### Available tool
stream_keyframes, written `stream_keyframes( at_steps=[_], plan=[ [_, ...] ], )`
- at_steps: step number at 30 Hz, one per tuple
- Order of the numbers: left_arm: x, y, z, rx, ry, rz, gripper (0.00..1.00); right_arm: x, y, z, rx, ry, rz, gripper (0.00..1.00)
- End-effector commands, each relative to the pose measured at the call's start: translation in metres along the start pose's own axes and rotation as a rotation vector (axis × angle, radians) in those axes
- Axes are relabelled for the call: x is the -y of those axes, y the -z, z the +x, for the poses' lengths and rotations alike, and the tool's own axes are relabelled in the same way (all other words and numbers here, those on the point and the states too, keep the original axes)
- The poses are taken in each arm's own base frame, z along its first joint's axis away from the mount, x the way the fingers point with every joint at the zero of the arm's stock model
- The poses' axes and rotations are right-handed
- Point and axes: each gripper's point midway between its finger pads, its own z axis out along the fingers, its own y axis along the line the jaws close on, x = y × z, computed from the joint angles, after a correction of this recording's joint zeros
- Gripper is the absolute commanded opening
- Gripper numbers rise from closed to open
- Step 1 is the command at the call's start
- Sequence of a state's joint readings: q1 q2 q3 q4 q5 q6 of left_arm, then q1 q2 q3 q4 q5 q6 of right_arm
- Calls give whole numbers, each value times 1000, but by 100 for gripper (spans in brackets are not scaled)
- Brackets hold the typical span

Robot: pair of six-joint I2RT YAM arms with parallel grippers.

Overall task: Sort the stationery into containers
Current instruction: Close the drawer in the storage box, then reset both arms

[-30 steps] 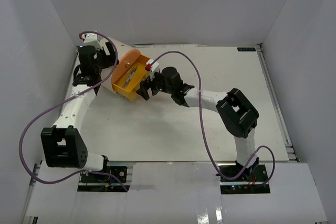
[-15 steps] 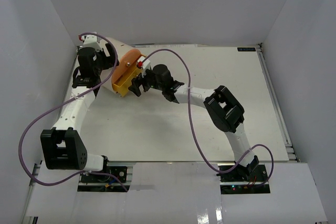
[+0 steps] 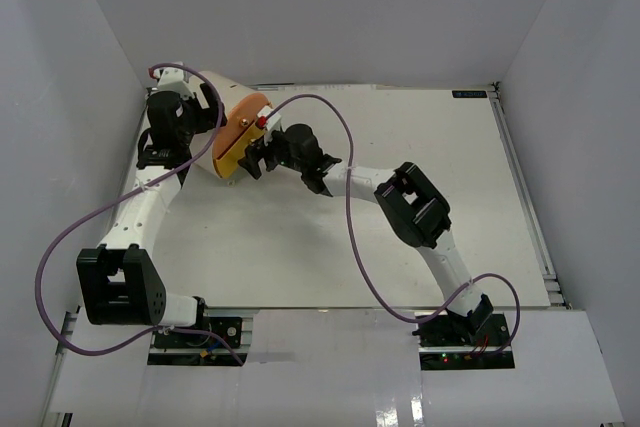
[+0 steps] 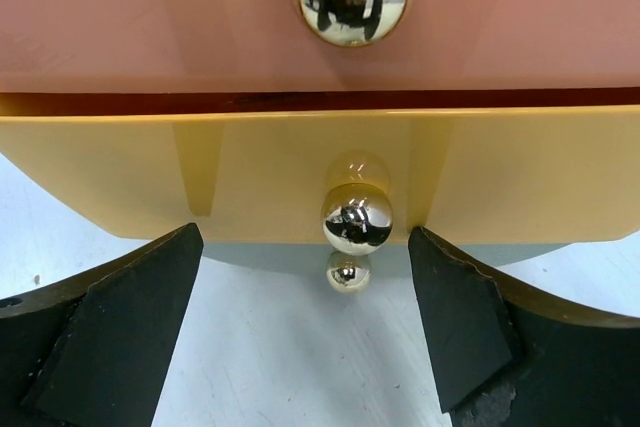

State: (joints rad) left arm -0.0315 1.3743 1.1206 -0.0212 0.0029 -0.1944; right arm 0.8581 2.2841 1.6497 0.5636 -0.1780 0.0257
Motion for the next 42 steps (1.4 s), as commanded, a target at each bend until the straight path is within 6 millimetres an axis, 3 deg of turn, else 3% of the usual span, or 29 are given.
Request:
stream_keyframes(
  at_steps=[1,6,17,21,24,26,27,28,29,30,31,32,33,35,36,38,39,41,42],
  plan=[
    [12,10,33,-117,49,68,98,4,-8,-48,158,27,36,90],
    [11,10,32,-112,55,69,98,7,-10,-57,192,20,70,90],
    [12,11,30,-104,73,80,98,10,-12,-57,218,14,115,90],
    [11,13,26,-93,76,79,98,9,5,-71,227,49,127,90],
    [9,14,23,-86,82,76,98,8,28,-81,215,110,150,90],
    [9,16,20,-78,88,78,98,13,52,-93,208,139,198,90],
    [8,16,19,-77,90,80,98,15,69,-117,239,170,234,90],
    [9,17,16,-70,92,83,98,18,80,-104,201,175,257,90],
    [10,18,15,-69,92,86,98,21,90,-107,200,180,284,90],
    [11,20,11,-60,92,87,98,27,110,-129,229,186,344,90],
    [10,21,9,-55,88,83,98,32,122,-128,204,202,377,90],
    [11,23,5,-45,84,86,98,41,136,-113,158,205,436,90],
    [12,27,-1,-28,78,90,98,44,156,-132,181,209,472,90],
    [12,31,-11,-3,69,83,98,58,187,-113,94,221,582,90],
    [12,36,-20,16,65,83,98,59,210,-132,124,227,619,90],
    [15,45,-31,30,62,84,98,69,244,-119,57,250,722,90],
    [16,50,-38,43,63,87,98,69,270,-138,96,245,763,90],
    [20,67,-54,77,65,98,98,74,301,-136,53,247,834,90],
    [23,75,-64,96,68,102,98,72,323,-151,80,233,859,90]
  ],
)
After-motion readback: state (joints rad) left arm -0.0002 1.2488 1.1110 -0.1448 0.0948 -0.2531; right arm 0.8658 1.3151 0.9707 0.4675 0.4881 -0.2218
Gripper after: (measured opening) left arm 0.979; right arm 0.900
